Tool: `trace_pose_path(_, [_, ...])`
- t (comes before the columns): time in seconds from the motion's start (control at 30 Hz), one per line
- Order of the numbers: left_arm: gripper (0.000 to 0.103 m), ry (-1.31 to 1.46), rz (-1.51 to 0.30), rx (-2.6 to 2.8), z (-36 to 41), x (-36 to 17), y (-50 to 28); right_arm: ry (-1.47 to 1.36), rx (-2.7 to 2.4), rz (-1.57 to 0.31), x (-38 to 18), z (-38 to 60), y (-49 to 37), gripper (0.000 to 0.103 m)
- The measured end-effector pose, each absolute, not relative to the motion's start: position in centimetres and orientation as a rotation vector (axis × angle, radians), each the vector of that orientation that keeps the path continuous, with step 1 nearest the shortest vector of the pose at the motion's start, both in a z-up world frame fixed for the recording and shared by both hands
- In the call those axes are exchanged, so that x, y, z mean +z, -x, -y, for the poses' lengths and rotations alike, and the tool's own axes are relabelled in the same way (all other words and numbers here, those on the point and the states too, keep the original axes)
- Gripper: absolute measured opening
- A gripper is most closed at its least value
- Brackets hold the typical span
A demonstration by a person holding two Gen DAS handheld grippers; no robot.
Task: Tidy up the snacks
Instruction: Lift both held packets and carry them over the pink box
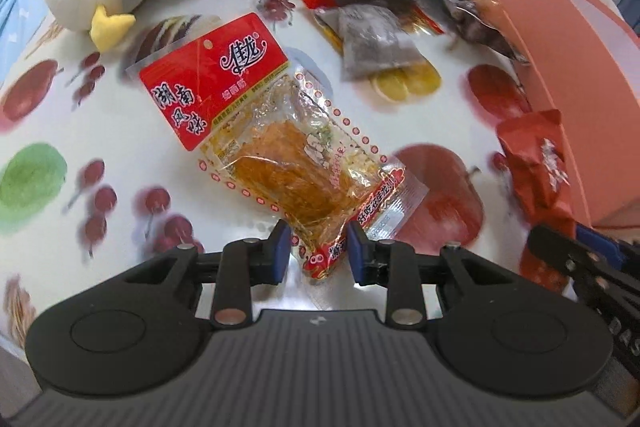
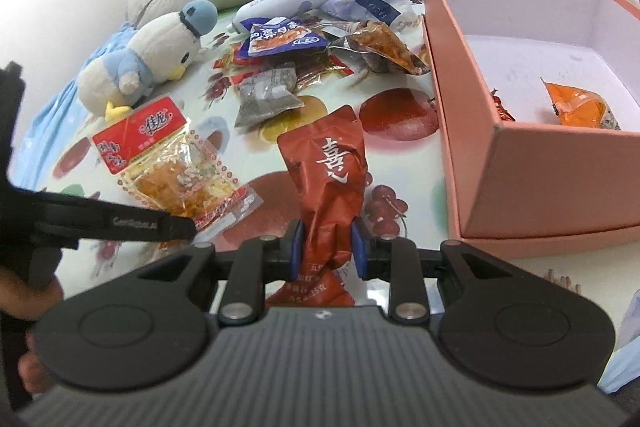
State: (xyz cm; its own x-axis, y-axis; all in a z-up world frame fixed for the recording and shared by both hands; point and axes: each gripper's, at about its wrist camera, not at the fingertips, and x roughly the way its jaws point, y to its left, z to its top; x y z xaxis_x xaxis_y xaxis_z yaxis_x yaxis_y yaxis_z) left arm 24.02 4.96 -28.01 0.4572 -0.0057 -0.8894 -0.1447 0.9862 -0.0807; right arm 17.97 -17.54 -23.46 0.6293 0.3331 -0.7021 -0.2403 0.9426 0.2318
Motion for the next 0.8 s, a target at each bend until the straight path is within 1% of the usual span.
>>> trace_pose_path(0.23, [0.035, 0.137, -1.09, 0.086, -4.3, -27.7, -21.5, -0.056, 0.337, -0.825, -24.5, 17.4, -16.5, 0.029])
trace_pose_path(0.33, [0.036, 0.17, -1.094, 0.092, -5.3, -27.7, -21.2, -0.086, 0.345, -0.841, -25.1, 17.9, -16.1, 0.029])
trace_pose_path(0.47, [0.04, 0.178, -1.09, 0.087, -5.5, -27.4, -20.4, -0.088, 0.337, -0.822, -25.5, 18.0, -15.3, 0.029])
trace_pose_path(0.53, [0.046, 0.177, -1.072, 0.091, -5.3, -27.0, -19.9, -0.084, 0.337, -0.804, -25.6, 17.9, -14.9, 0.029])
trace_pose_path(0.57, [0.052, 0.179, -1.074, 0.095, -5.2, -26.9, -19.7, -0.082, 0.337, -0.8, -25.6, 17.9, -14.8, 0.029])
trace_pose_path(0.6, [0.061, 0.182, -1.08, 0.105, -5.1, -26.9, -19.5, -0.082, 0.335, -0.798, -25.6, 17.9, -14.7, 0.029])
trace_pose_path(0.67, [0.072, 0.2, -1.084, 0.13, -5.4, -26.8, -19.2, -0.088, 0.328, -0.798, -25.6, 17.9, -14.7, 0.029])
trace_pose_path(0.73, [0.079, 0.24, -1.07, 0.135, -5.8, -26.6, -18.7, -0.096, 0.322, -0.791, -25.6, 17.9, -14.6, 0.03])
trace_pose_path(0.77, [0.085, 0.264, -1.063, 0.142, -6.0, -26.5, -18.5, -0.097, 0.319, -0.79, -25.7, 17.9, -14.5, 0.03])
trace_pose_path(0.8, [0.088, 0.289, -1.055, 0.147, -6.2, -26.5, -18.2, -0.098, 0.316, -0.787, -25.7, 18.0, -14.5, 0.031])
